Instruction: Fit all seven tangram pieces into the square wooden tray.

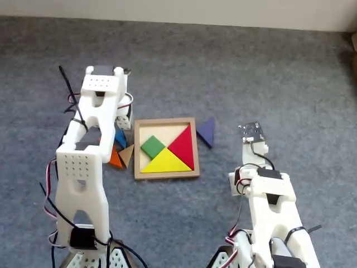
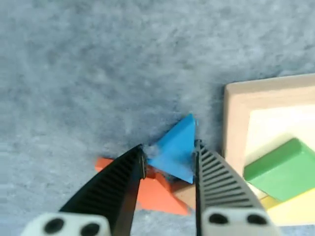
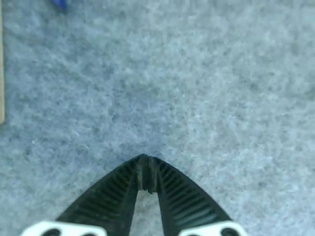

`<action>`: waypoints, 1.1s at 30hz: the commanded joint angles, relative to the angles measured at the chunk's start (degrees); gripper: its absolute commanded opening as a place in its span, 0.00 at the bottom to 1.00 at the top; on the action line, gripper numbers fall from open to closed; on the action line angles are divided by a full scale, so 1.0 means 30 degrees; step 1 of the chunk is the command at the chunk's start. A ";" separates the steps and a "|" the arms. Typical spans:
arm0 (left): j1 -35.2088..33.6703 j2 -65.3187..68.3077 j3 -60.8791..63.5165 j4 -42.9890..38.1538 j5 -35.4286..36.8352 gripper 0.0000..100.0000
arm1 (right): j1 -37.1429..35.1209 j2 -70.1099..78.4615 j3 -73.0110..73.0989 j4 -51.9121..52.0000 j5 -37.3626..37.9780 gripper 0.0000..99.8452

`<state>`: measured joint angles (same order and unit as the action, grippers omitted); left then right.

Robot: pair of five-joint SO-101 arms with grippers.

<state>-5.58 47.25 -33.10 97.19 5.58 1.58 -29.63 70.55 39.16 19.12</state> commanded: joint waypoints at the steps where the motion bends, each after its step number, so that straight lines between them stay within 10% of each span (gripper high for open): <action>1: 0.0190 -0.2799 -0.0044 0.0029 -0.0586 0.12 | 0.0190 0.0132 0.0044 -0.0542 0.0088 0.01; 27: 0.3590 -0.6081 0.1714 0.0703 -2.8366 0.12 | 0.0190 0.0249 -0.0044 -0.0571 0.0088 0.01; 33: 0.5114 -0.6081 0.3971 0.0674 -2.9949 0.12 | 0.0190 0.0278 -0.0103 -0.0571 0.0088 0.01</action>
<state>6.20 32.66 -23.16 98.59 -75.21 1.58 -29.63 70.55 39.16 19.12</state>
